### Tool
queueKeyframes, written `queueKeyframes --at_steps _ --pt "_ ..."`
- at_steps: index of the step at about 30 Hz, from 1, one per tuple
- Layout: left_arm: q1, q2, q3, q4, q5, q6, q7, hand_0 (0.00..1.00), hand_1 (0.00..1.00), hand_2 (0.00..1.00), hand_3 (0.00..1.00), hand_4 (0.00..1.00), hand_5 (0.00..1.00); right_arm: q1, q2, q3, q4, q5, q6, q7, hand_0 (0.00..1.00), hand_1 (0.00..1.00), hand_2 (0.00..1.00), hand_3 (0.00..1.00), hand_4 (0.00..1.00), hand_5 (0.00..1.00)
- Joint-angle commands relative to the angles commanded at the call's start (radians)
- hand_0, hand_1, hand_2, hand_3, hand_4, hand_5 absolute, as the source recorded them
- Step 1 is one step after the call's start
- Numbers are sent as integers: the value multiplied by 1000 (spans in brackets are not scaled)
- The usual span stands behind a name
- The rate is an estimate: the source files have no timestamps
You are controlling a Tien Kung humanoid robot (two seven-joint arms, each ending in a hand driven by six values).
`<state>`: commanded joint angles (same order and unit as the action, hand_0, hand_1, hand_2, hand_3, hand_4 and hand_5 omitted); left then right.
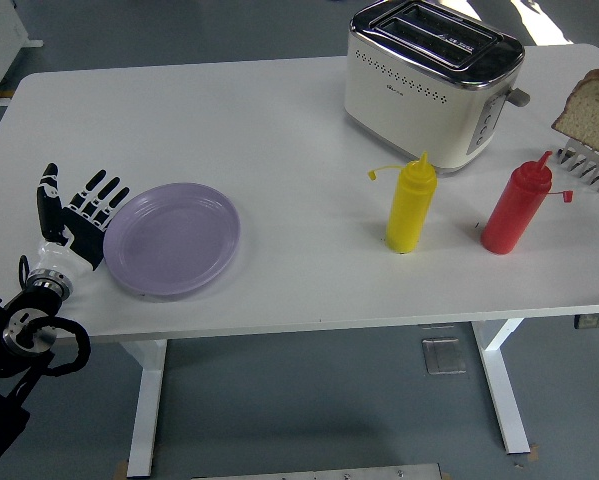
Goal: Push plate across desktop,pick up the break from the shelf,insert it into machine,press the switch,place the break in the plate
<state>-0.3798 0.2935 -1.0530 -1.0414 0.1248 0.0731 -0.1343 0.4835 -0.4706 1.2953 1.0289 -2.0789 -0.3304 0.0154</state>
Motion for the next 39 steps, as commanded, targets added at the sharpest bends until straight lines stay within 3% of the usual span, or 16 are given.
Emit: queueKeyframes --at_steps 1,12,21,27,39 --pt "-1 0 1 -1 0 0 0 784 703 645 611 782 998 0 -1 0 3 2 0 0 406 485 430 477 126 2" --pt "-26 2 66 -39 -27 3 3 785 703 645 611 782 998 4 -18 32 90 28 7 14 391 474 424 472 130 2" --pt "-48 0 114 -68 -44 6 7 785 704 646 611 781 998 34 -52 13 201 107 53 -25 386 464 423 470 134 2" --pt "-69 -3 143 -78 -54 8 7 786 705 646 612 779 998 88 -78 -6 262 180 91 -55 376 460 422 469 146 2" --pt "-102 -7 198 -104 -66 10 10 786 703 646 612 776 998 224 -94 -99 304 306 142 -96 373 458 420 468 162 2"
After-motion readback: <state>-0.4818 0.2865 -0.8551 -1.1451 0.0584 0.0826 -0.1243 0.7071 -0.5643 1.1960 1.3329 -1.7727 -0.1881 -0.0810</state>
